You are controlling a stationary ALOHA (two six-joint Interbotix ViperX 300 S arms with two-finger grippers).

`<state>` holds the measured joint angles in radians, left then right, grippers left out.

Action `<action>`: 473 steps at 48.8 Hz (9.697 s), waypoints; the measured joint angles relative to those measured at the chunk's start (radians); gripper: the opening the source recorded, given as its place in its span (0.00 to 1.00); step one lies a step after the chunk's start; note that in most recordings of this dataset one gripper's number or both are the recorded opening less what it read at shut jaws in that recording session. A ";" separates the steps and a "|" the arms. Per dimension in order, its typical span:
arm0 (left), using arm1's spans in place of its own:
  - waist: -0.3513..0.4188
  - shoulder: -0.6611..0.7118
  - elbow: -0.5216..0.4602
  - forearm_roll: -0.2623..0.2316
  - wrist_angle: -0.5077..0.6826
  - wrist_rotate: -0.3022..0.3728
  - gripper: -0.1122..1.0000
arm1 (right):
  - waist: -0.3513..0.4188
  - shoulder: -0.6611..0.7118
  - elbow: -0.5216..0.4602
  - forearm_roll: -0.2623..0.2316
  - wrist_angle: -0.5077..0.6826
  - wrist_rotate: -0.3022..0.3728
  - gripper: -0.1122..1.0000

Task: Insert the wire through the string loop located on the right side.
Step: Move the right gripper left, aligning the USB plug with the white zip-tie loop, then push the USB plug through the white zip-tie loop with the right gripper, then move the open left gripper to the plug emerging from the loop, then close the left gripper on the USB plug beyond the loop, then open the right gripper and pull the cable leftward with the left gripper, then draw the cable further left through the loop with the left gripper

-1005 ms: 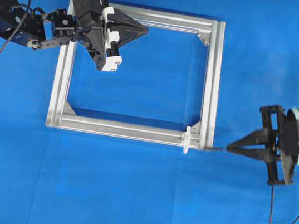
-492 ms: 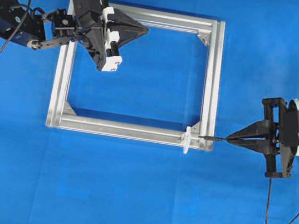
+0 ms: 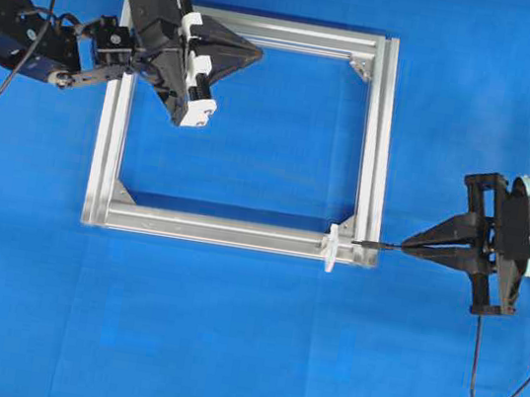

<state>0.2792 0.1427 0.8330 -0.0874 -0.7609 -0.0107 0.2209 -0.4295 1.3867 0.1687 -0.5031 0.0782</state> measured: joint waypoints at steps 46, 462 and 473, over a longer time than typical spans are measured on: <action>-0.002 0.000 0.000 0.000 0.000 0.000 0.10 | 0.000 0.000 0.000 0.000 0.000 0.000 0.07; -0.540 -0.448 0.495 0.002 0.304 -0.161 0.17 | 0.025 0.328 -0.256 0.020 -0.054 0.003 0.94; -0.540 -0.428 0.448 0.002 0.383 -0.161 0.17 | 0.025 0.328 -0.256 0.020 -0.054 0.003 0.94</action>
<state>-0.2608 -0.2853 1.2809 -0.0859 -0.3774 -0.1718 0.2454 -0.1012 1.1305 0.1887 -0.5568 0.0813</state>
